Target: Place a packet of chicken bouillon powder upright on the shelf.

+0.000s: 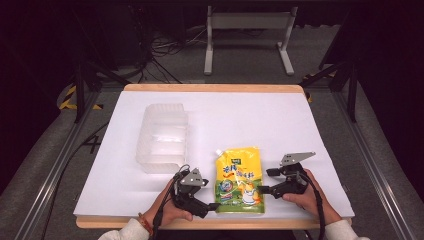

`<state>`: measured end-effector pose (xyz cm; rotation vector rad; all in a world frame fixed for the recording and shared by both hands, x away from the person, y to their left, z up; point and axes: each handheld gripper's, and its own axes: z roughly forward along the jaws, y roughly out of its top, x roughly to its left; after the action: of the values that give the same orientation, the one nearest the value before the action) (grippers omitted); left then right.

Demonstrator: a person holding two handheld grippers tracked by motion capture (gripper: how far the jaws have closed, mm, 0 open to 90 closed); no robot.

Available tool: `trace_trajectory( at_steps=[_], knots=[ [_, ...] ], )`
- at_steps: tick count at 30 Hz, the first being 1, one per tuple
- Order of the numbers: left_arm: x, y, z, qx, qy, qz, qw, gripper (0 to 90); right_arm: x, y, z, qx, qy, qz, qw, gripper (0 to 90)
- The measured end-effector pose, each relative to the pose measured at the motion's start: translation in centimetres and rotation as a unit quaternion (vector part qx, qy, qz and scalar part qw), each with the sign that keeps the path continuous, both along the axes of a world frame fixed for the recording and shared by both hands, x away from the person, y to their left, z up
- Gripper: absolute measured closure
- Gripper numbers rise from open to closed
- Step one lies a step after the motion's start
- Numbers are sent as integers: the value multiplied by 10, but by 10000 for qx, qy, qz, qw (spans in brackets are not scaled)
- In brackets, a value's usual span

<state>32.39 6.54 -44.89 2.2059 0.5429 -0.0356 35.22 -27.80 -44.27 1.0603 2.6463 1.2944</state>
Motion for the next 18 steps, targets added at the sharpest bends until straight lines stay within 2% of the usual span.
trace_trajectory(
  at_steps=[2,3,5,12,14,18],
  knots=[
    [5,-5,-1,25,33,-25,10000,137,4,4,0,67,48,1,10000,173],
    [9,-8,-2,45,110,-33,9999,134,5,5,0,82,59,2,9999,173],
    [11,-10,-3,77,113,-38,9999,134,6,6,0,80,60,-8,9999,173],
    [23,-20,-2,-23,212,-108,9997,124,15,16,-2,183,111,14,9998,186],
    [27,-22,0,-104,218,-145,9996,145,17,22,-1,212,107,72,9997,211],
    [31,-24,1,-138,220,-38,9997,176,19,28,0,269,80,72,9996,255]
  ],
)
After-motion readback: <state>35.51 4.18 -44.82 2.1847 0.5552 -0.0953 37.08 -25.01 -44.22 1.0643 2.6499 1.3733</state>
